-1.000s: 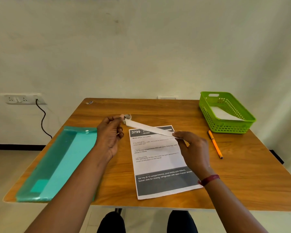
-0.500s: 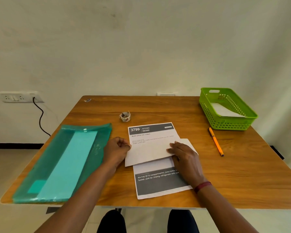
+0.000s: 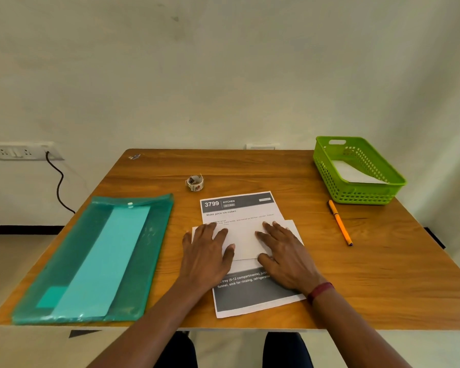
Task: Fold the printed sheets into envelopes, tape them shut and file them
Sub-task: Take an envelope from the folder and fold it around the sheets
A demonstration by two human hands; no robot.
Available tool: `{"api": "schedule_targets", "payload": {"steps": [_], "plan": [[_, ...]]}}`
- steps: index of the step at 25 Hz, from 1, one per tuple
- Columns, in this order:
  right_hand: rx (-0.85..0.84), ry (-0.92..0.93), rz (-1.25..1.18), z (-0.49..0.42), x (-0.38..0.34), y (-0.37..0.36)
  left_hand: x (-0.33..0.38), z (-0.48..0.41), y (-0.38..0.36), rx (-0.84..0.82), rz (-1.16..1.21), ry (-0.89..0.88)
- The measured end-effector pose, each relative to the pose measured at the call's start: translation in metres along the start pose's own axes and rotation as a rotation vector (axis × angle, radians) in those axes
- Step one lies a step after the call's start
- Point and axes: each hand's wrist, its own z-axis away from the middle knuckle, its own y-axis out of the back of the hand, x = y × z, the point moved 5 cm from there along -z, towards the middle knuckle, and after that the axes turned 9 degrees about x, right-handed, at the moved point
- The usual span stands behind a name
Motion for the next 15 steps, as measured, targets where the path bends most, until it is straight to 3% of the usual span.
{"api": "schedule_targets", "payload": {"steps": [6,15], "plan": [[-0.073,0.05,0.107,-0.012,-0.026,-0.016,0.015,-0.007,-0.012,-0.083,0.001,-0.134],[-0.122,-0.064,0.128,-0.009,0.0,-0.023,-0.004,-0.008,-0.027,-0.171,-0.014,-0.085]]}}
